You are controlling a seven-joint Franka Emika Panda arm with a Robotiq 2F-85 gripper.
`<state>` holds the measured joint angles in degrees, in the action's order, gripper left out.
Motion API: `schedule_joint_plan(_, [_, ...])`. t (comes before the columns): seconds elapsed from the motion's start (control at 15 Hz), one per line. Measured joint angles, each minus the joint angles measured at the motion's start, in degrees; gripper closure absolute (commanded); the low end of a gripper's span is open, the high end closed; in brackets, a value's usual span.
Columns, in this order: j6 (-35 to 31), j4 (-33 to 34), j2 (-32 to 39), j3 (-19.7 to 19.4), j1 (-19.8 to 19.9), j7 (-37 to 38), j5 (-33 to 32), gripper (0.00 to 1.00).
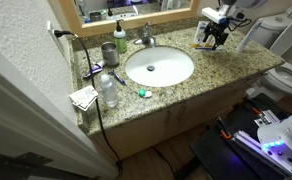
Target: Open the faucet, place the toothbrush underneath the running faucet then set it down on the right side of the counter, pick up the shaving stick and place it under the running water then set it down on the left side of the counter, close the faucet
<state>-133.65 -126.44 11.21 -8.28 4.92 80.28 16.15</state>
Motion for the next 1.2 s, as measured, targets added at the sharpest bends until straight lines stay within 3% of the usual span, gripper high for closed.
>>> schedule_joint_plan(0.47, [-9.76,-0.58,4.49,-0.39,0.03,0.05,1.82,0.0])
schedule_joint_plan(1.0, [-14.37,-0.6,7.82,-0.39,0.21,0.05,3.28,0.0])
schedule_joint_plan(1.07, [-14.43,-0.6,7.93,-0.39,0.21,0.05,3.28,0.06])
schedule_joint_plan(1.13, [-14.43,-0.6,8.04,-0.39,0.21,0.01,3.29,0.26])
schedule_joint_plan(1.2, [-14.43,-0.6,8.16,-0.37,0.2,-0.01,3.28,0.34])
